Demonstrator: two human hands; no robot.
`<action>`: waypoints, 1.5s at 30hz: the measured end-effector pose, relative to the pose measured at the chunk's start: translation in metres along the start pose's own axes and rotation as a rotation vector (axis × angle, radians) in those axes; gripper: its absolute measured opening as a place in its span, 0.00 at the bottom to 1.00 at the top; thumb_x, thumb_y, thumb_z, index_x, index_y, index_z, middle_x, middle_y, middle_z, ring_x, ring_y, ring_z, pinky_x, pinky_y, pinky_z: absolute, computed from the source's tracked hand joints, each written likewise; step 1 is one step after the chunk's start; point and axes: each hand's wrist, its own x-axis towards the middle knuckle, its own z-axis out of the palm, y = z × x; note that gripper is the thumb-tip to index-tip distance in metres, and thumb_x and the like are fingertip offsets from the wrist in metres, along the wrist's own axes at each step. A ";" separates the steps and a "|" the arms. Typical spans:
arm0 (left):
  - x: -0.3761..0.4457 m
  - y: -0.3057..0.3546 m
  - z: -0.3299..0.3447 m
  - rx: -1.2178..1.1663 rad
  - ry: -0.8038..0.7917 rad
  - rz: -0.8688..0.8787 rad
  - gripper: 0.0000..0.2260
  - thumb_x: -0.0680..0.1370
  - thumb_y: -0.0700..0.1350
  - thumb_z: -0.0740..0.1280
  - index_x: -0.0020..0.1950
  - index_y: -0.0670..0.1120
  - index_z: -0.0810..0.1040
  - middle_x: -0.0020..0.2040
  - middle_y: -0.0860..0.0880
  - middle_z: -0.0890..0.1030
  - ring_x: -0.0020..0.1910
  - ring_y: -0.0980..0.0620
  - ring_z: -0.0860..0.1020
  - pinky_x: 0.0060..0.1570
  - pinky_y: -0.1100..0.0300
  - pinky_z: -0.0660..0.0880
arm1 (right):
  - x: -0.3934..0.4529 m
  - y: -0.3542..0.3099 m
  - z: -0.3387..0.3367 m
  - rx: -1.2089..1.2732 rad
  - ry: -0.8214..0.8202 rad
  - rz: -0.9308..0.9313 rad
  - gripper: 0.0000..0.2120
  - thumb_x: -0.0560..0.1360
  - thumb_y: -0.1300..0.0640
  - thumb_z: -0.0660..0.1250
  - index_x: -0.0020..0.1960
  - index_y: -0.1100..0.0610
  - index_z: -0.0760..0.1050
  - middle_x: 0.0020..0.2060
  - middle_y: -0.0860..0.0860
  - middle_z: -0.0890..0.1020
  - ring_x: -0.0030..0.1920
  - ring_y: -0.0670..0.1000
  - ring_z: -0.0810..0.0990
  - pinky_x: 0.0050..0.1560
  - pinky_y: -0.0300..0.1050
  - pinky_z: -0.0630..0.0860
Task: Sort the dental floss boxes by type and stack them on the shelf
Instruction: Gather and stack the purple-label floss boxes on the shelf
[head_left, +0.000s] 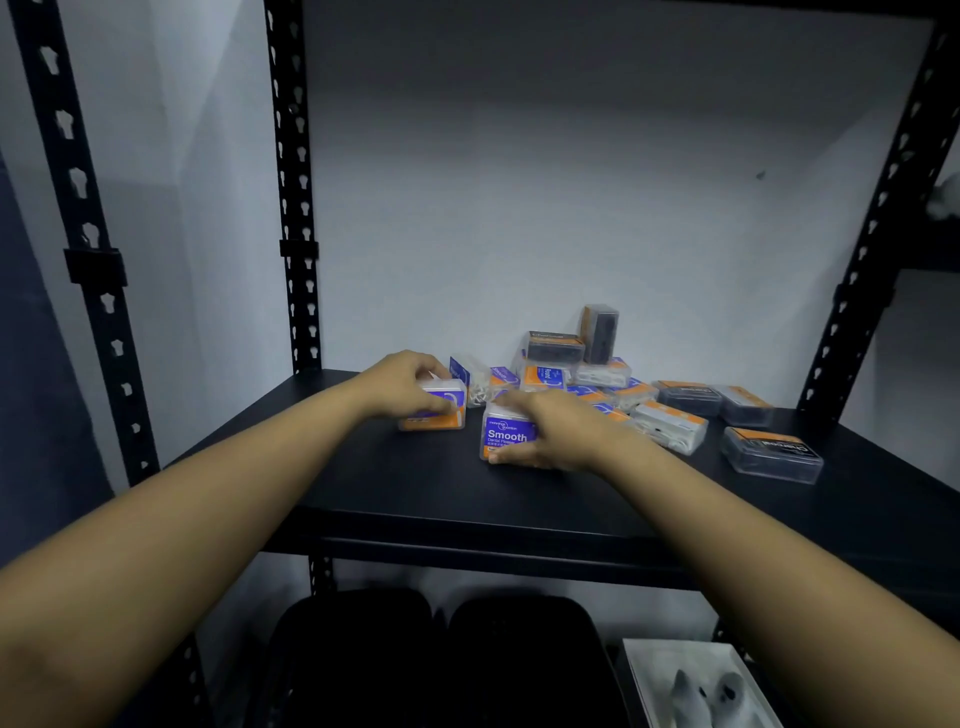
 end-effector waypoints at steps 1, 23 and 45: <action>0.000 -0.001 0.002 0.014 -0.003 0.000 0.23 0.70 0.54 0.79 0.62 0.51 0.80 0.55 0.49 0.82 0.51 0.49 0.80 0.51 0.57 0.78 | 0.000 -0.001 0.001 0.000 0.000 0.005 0.37 0.73 0.36 0.73 0.77 0.46 0.65 0.71 0.51 0.75 0.67 0.55 0.75 0.57 0.48 0.74; -0.093 -0.018 -0.129 0.343 -0.342 0.009 0.15 0.67 0.55 0.81 0.49 0.56 0.80 0.44 0.57 0.86 0.42 0.53 0.83 0.45 0.57 0.78 | 0.018 -0.080 -0.004 0.113 0.035 -0.222 0.26 0.75 0.39 0.72 0.69 0.44 0.71 0.52 0.45 0.78 0.50 0.47 0.78 0.45 0.39 0.73; -0.107 -0.039 -0.138 0.471 -0.499 -0.125 0.18 0.69 0.50 0.81 0.57 0.50 0.83 0.50 0.53 0.87 0.48 0.52 0.85 0.42 0.64 0.78 | 0.053 -0.158 0.047 0.045 0.030 -0.280 0.28 0.73 0.39 0.70 0.70 0.47 0.70 0.57 0.53 0.83 0.54 0.55 0.81 0.55 0.53 0.79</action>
